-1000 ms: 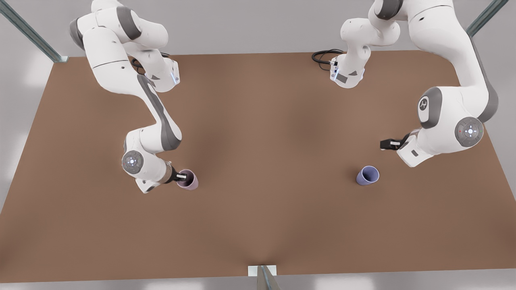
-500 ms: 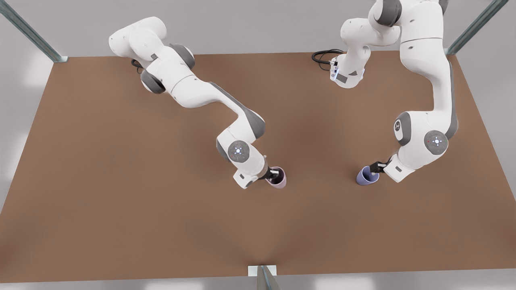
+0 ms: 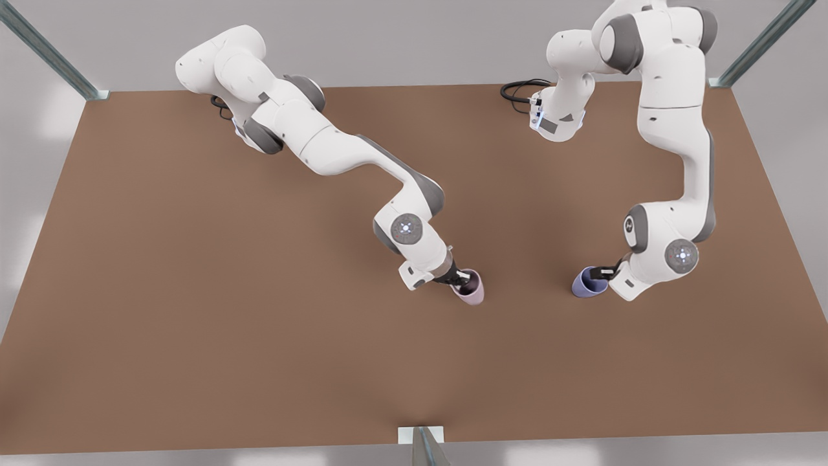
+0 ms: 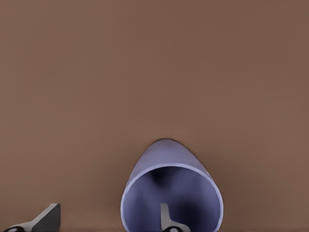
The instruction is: Stack the cups, with the pink cup at the bottom and the purple cup at the top
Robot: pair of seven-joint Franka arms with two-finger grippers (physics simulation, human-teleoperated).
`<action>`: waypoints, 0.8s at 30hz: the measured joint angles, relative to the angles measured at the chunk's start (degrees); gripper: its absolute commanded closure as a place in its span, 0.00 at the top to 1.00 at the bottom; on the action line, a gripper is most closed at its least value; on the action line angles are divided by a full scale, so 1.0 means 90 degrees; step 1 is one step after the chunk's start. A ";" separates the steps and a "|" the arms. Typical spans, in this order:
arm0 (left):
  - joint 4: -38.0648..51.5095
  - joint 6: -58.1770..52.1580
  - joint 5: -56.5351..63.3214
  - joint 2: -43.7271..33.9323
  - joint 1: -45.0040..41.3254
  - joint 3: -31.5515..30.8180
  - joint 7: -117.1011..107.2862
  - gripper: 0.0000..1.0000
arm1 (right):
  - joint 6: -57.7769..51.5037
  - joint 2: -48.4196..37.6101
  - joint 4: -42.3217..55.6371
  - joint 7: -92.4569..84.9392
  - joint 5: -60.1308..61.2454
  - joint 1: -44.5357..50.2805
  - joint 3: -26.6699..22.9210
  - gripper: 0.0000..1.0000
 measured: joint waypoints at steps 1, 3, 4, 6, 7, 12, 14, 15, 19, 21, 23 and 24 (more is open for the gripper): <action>-0.0001 0.0011 -0.0003 0.0040 -0.0001 -0.0003 0.0003 1.00 | -0.0088 0.0001 -0.0007 0.0067 -0.0039 0.0046 0.0005 0.21; -0.0002 0.0022 -0.0011 0.0087 0.0000 -0.0008 0.0007 1.00 | -0.0261 0.0008 -0.0013 0.0181 -0.0091 0.0082 0.0022 0.21; -0.0002 0.0018 -0.0017 0.0095 -0.0004 -0.0012 0.0009 1.00 | -0.0336 0.0027 -0.0016 0.0233 -0.0108 0.0088 0.0022 0.21; 0.0003 0.0006 -0.0038 0.0098 -0.0011 -0.0020 0.0012 1.00 | -0.0492 0.0084 -0.0023 0.0326 -0.0133 0.0093 0.0005 0.21; 0.0005 0.0002 -0.0048 0.0098 -0.0016 -0.0027 0.0014 1.00 | -0.0575 0.0097 -0.0024 0.0367 -0.0144 0.0103 -0.0003 0.21; 0.0006 -0.0012 -0.0076 0.0096 -0.0031 -0.0073 0.0013 0.95 | -0.0864 0.0131 -0.0081 0.0545 -0.0284 0.0222 -0.0018 1.00; 0.0014 -0.0018 -0.0095 0.0095 -0.0030 -0.0075 0.0018 0.95 | -0.0930 0.0138 -0.0098 0.0607 -0.0358 0.0234 -0.0016 1.00; 0.0016 -0.0020 -0.0110 0.0094 -0.0031 -0.0075 0.0020 0.93 | -0.0954 0.0138 -0.0105 0.0635 -0.0387 0.0241 -0.0018 1.00; 0.0017 -0.0026 -0.0144 0.0103 -0.0032 -0.0083 0.0026 0.69 | -0.1010 0.0124 -0.0106 0.0732 -0.0456 0.0312 -0.0019 1.00; 0.0016 -0.0031 -0.0160 0.0104 -0.0030 -0.0089 0.0023 0.47 | -0.1036 0.0063 -0.0099 0.0774 -0.0470 0.0316 -0.0015 1.00; 0.0017 -0.0058 -0.0208 0.0104 -0.0036 -0.0093 0.0007 0.31 | -0.1087 -0.0127 -0.0089 0.0810 -0.0478 0.0311 -0.0016 1.00; 0.0015 -0.0074 -0.0232 0.0104 -0.0043 -0.0094 0.0003 0.29 | -0.1151 -0.0284 -0.0086 0.0826 -0.0481 0.0309 -0.0015 1.00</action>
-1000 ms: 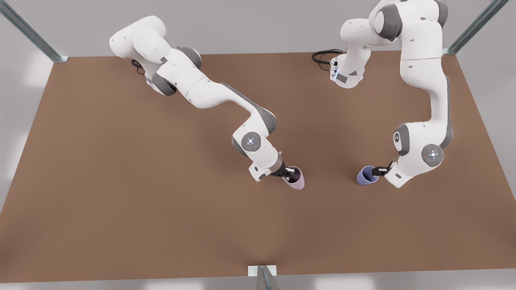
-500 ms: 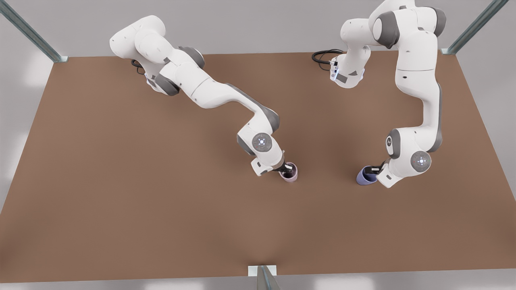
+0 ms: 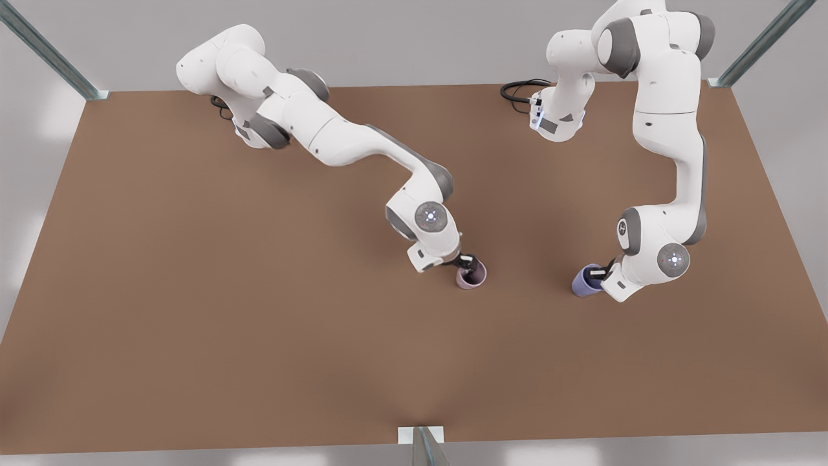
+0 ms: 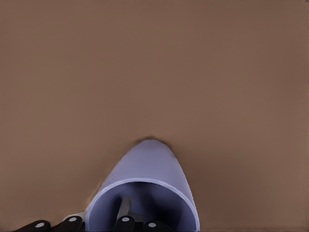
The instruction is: Stack the cups, with the pink cup at the bottom and the purple cup at the top
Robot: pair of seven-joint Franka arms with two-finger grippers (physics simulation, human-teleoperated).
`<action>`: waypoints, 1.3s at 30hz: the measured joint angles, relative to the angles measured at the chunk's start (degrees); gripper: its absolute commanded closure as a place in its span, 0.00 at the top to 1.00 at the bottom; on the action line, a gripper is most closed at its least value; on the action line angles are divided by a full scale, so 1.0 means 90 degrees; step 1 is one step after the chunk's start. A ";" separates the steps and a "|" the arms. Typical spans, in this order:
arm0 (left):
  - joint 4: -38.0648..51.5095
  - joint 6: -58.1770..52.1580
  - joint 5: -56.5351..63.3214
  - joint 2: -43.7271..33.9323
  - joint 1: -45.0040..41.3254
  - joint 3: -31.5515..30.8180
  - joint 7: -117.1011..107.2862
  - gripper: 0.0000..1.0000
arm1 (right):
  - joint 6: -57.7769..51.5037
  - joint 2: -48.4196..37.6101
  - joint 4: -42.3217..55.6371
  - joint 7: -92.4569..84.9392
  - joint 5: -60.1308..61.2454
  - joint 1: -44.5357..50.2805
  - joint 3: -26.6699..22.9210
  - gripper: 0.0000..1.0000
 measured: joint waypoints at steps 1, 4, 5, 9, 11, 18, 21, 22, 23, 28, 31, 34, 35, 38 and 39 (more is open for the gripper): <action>0.0001 -0.0016 -0.0019 0.0004 -0.0008 0.0000 -0.0004 0.29 | -0.0082 -0.0237 -0.0011 0.0015 -0.0003 -0.0011 -0.0001 1.00; 0.0008 -0.0052 -0.0034 0.0031 -0.0026 -0.0001 -0.0027 0.21 | -0.0596 -0.1715 -0.0825 -0.0109 -0.0187 -0.0865 -0.0018 1.00; 0.0024 -0.0063 -0.0033 -0.0001 -0.0035 -0.0001 -0.0038 0.21 | -0.0794 -0.2489 -0.1528 -0.0238 -0.0327 -0.1420 -0.0042 1.00; 0.0665 -0.0514 -0.0033 -0.0417 -0.0265 -0.0041 -0.0095 0.21 | -0.2129 -0.4453 -0.2501 -0.1081 -0.0524 -0.3472 -0.0089 1.00; 0.1313 -0.0942 -0.0035 -0.0465 -0.0445 -0.0164 -0.0201 0.21 | -0.2501 -0.5479 -0.3726 -0.1561 -0.0544 -0.4199 -0.0106 1.00; 0.4106 -0.3053 0.0152 0.0806 -0.1905 -0.0560 -0.1333 0.21 | -0.2403 -0.6277 -0.4919 -0.3682 -0.0353 -0.5177 -0.0441 1.00; 0.4410 -0.3408 0.0080 0.0984 -0.2126 -0.0596 -0.1883 0.21 | -0.2247 -0.6297 -0.4930 -0.5186 -0.0401 -0.5186 -0.0595 1.00; 0.4438 -0.3473 0.0025 0.1010 -0.2158 -0.0601 -0.2054 0.21 | -0.2154 -0.6296 -0.4948 -0.5724 -0.0446 -0.5116 -0.0602 1.00; 0.4451 -0.3513 -0.0030 0.1036 -0.2191 -0.0615 -0.2222 0.21 | -0.2047 -0.6289 -0.4962 -0.6268 -0.0490 -0.5012 -0.0609 1.00; 0.4463 -0.3549 -0.0252 0.1109 -0.2334 -0.0700 -0.3004 0.21 | -0.1588 -0.6265 -0.4997 -0.8674 -0.0726 -0.4624 -0.0587 1.00; 0.4451 -0.3538 -0.0340 0.1166 -0.2418 -0.0712 -0.3415 0.21 | -0.1801 -0.6220 -0.4977 -0.8741 -0.0671 -0.4725 -0.0600 1.00; 0.4409 -0.3527 -0.0377 0.1198 -0.2477 -0.0713 -0.3767 0.21 | -0.2074 -0.6236 -0.4893 -0.8388 -0.0445 -0.4739 -0.0742 1.00; 0.4401 -0.3524 -0.0385 0.1218 -0.2483 -0.0713 -0.3872 0.21 | -0.2151 -0.6236 -0.4887 -0.8287 -0.0394 -0.4758 -0.0770 1.00; 0.4389 -0.3519 -0.0402 0.1274 -0.2518 -0.0713 -0.4154 0.21 | -0.2313 -0.6197 -0.4874 -0.8089 -0.0283 -0.4867 -0.0796 1.00; 0.4388 -0.3518 -0.0405 0.1283 -0.2522 -0.0713 -0.4239 0.21 | -0.2349 -0.6175 -0.4864 -0.8031 -0.0246 -0.4906 -0.0798 1.00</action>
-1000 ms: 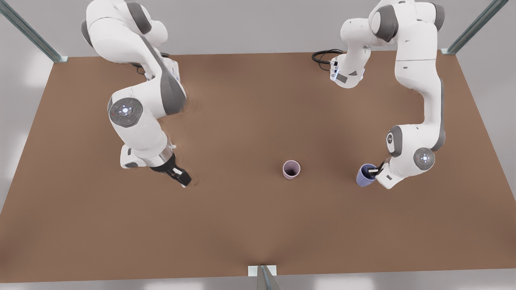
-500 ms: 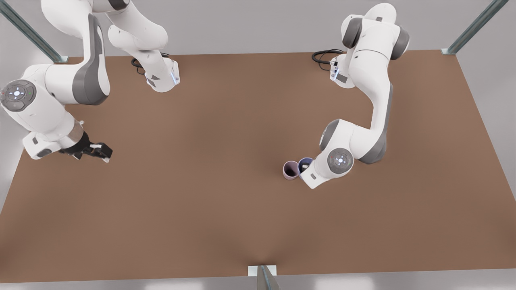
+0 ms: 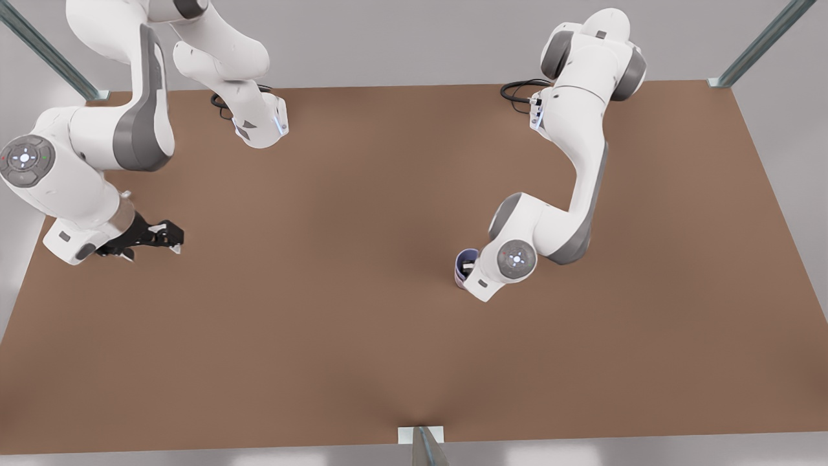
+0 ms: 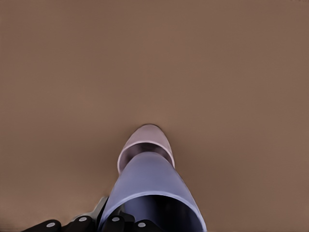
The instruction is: Stack the cups, with the pink cup at the bottom and the purple cup at the top
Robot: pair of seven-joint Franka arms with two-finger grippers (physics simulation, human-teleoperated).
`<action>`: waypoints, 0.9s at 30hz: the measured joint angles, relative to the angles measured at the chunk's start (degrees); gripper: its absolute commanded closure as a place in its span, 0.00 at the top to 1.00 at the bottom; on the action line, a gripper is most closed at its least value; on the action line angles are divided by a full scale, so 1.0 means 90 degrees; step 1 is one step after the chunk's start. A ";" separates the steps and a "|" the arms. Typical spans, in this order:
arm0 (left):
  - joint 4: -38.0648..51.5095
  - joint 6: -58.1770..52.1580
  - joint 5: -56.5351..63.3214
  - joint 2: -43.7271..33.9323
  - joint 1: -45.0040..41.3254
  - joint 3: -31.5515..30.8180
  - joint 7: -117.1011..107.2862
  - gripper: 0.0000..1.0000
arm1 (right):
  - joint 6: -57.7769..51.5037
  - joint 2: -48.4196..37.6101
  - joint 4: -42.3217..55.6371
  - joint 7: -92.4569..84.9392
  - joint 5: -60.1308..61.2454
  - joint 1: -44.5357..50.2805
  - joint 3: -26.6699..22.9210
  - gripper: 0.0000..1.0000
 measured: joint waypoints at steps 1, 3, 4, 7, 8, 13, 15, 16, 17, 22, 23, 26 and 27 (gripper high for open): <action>-0.0016 0.0001 -0.0002 0.0006 -0.0003 0.0000 -0.0079 0.21 | -0.0030 0.0032 0.0006 0.0054 0.0030 -0.0050 -0.0001 1.00; -0.0054 0.0002 -0.0006 0.0016 -0.0007 -0.0001 -0.0225 0.21 | -0.0062 0.0108 0.0038 0.0147 0.0073 -0.0197 0.0000 1.00; -0.0079 0.0003 -0.0007 0.0020 -0.0010 0.0000 -0.0292 0.21 | -0.0072 0.0122 0.0054 0.0189 0.0089 -0.0239 0.0003 1.00; -0.0122 0.0004 -0.0010 0.0051 -0.0018 -0.0001 -0.0472 0.21 | -0.0093 0.0135 0.0080 0.0303 0.0113 -0.0227 0.0014 1.00; -0.0133 0.0004 -0.0008 0.0054 -0.0019 -0.0003 -0.0526 0.21 | -0.0098 0.0138 0.0086 0.0336 0.0119 -0.0212 0.0016 1.00; -0.0147 0.0049 -0.0017 0.0093 -0.0020 -0.0017 -0.0753 0.21 | -0.0113 0.0143 0.0093 0.0479 0.0132 -0.0195 0.0021 1.00; -0.0147 0.0083 -0.0026 0.0096 -0.0020 -0.0019 -0.0828 0.21 | -0.0116 0.0146 0.0108 0.0525 0.0134 -0.0192 0.0023 1.00; -0.0147 0.0109 -0.0031 0.0097 -0.0022 -0.0019 -0.0862 0.21 | -0.0118 0.0146 0.0115 0.0547 0.0135 -0.0188 0.0022 1.00; -0.0147 0.0131 -0.0034 0.0100 -0.0021 -0.0019 -0.0895 0.21 | -0.0119 0.0151 0.0118 0.0567 0.0135 -0.0187 0.0021 1.00; -0.0223 0.0213 -0.0040 0.0106 -0.0019 -0.0019 -0.1032 0.21 | -0.0122 0.0156 0.0128 0.0654 0.0137 -0.0191 0.0025 1.00; -0.0229 0.0234 -0.0041 0.0107 -0.0020 -0.0019 -0.1056 0.21 | -0.0122 0.0156 0.0134 0.0668 0.0139 -0.0187 0.0026 1.00; -0.0234 0.0295 -0.0042 0.0127 -0.0021 -0.0018 -0.1118 0.21 | -0.0121 0.0158 0.0139 0.0707 0.0138 -0.0192 0.0027 1.00; -0.0239 0.0320 -0.0042 0.0134 -0.0021 -0.0019 -0.1136 0.21 | -0.0120 0.0158 0.0140 0.0719 0.0138 -0.0192 0.0027 1.00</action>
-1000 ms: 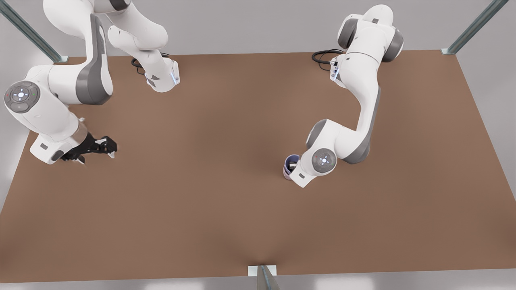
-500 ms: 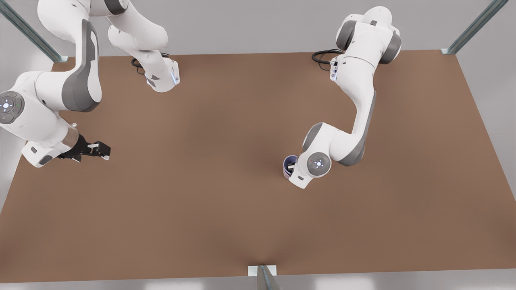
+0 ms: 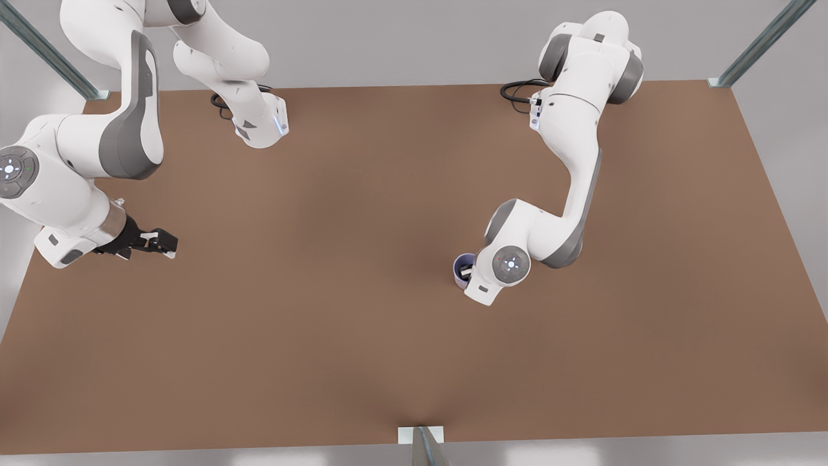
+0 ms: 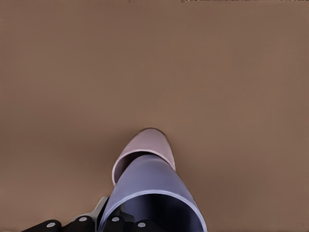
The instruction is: Stack the cups, with the pink cup at the bottom and the purple cup at the top
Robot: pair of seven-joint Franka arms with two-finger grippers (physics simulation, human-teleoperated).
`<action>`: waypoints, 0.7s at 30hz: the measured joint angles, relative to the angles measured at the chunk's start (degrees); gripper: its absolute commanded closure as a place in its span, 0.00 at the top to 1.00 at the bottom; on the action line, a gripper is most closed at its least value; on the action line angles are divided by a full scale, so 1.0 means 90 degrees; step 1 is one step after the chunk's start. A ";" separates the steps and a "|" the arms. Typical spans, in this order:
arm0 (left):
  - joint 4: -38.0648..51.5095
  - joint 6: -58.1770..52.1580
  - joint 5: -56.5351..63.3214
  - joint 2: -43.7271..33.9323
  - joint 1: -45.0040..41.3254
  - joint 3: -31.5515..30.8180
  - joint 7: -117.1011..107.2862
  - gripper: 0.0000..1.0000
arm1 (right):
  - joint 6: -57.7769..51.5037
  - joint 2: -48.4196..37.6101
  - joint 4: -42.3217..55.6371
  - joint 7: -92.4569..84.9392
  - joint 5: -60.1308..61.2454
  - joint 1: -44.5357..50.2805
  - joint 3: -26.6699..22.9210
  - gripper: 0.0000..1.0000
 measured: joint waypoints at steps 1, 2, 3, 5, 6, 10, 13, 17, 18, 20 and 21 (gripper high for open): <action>0.0000 0.0023 0.0000 0.0006 -0.0001 0.0000 -0.0017 0.21 | 0.0001 0.0004 0.0001 0.0011 0.0000 0.0003 0.0000 1.00; -0.0022 0.0048 0.0000 0.0008 -0.0002 0.0000 -0.0034 0.21 | 0.0001 0.0006 0.0006 0.0021 -0.0001 0.0006 0.0000 1.00; -0.0042 0.0071 0.0000 0.0010 0.0000 -0.0001 -0.0049 0.21 | 0.0002 0.0007 0.0013 0.0031 -0.0001 0.0008 0.0000 1.00; -0.0079 0.0111 0.0000 0.0011 0.0003 -0.0001 -0.0073 0.21 | 0.0002 0.0007 0.0019 0.0050 0.0001 0.0009 0.0000 1.00; -0.0086 0.0126 0.0001 0.0012 0.0005 0.0000 -0.0083 0.21 | 0.0003 0.0008 0.0020 0.0058 0.0003 0.0009 0.0000 1.00; -0.0135 0.0176 0.0004 0.0012 0.0008 0.0000 -0.0114 0.25 | 0.0002 0.0008 0.0021 0.0087 0.0001 0.0008 0.0000 1.00; -0.0158 0.0202 -0.0001 0.0016 0.0008 0.0000 -0.0129 0.58 | 0.0000 0.0008 0.0021 0.0106 0.0000 0.0014 0.0000 1.00; -0.0162 0.0218 -0.0001 0.0009 0.0008 0.0004 -0.0143 0.70 | -0.0003 0.0008 0.0020 0.0126 -0.0001 0.0008 0.0000 1.00; -0.0162 0.0221 -0.0001 0.0006 0.0008 0.0003 -0.0146 0.70 | -0.0003 0.0008 0.0020 0.0131 -0.0001 0.0008 0.0000 1.00; -0.0162 0.0225 -0.0001 0.0004 0.0008 0.0005 -0.0151 0.70 | -0.0004 0.0008 0.0021 0.0140 -0.0001 0.0008 0.0000 1.00; -0.0162 0.0226 -0.0001 0.0004 0.0008 0.0002 -0.0154 0.70 | -0.0004 0.0008 0.0021 0.0144 -0.0001 0.0009 0.0000 1.00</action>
